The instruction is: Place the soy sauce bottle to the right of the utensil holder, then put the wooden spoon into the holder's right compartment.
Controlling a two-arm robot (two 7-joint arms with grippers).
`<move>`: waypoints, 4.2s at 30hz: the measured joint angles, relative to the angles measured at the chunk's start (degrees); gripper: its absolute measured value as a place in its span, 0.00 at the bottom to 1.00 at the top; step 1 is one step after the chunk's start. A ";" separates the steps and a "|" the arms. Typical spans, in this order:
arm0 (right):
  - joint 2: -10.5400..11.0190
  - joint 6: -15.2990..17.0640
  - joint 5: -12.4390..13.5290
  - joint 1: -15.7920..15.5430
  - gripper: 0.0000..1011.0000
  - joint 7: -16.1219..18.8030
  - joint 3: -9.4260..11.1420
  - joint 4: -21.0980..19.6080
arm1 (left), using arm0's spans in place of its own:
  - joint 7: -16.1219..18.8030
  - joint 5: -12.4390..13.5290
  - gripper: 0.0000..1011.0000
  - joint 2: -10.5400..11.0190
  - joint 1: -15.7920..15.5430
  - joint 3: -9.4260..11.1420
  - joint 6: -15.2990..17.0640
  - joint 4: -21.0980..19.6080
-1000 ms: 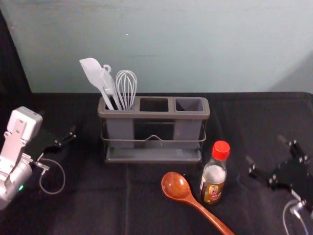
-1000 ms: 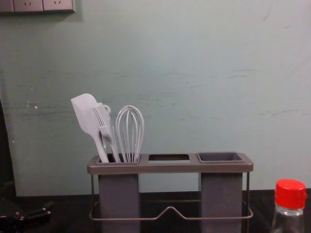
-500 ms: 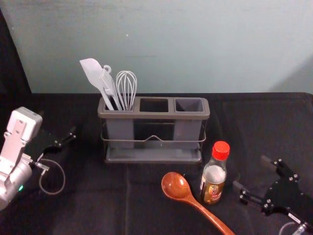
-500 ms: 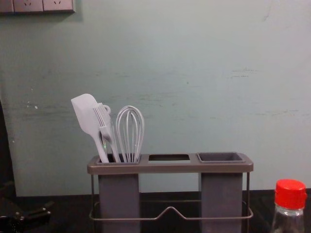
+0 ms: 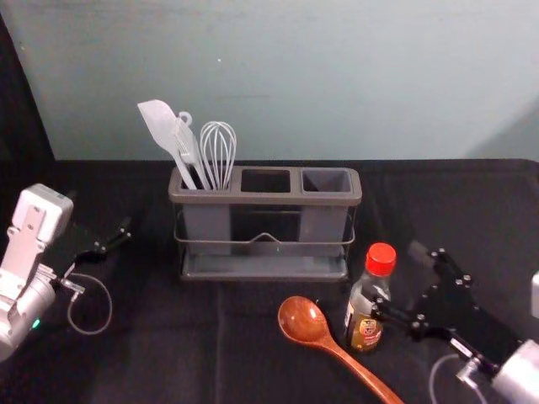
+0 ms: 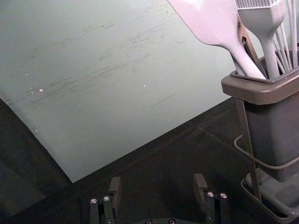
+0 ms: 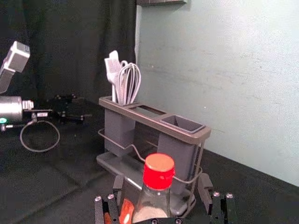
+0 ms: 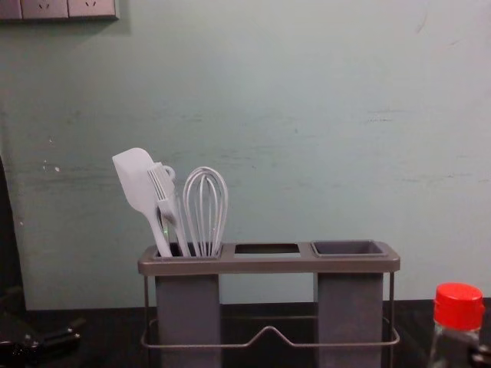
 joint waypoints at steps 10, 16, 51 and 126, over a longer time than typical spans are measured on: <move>-4.44 0.22 -0.15 3.79 0.99 2.03 -1.02 3.08 | 0.00 0.00 1.00 0.00 0.00 0.00 0.00 0.00; -6.13 0.40 0.02 4.97 0.91 3.53 -1.16 4.51 | 0.00 0.00 1.00 0.00 0.00 0.00 0.00 0.00; -8.96 1.35 -0.85 2.88 0.39 5.99 6.03 4.01 | 0.00 0.00 1.00 0.00 0.00 0.00 0.00 0.00; -19.46 -3.16 0.34 24.29 0.39 15.73 4.32 29.91 | 0.00 0.00 1.00 0.00 0.00 0.00 0.00 0.00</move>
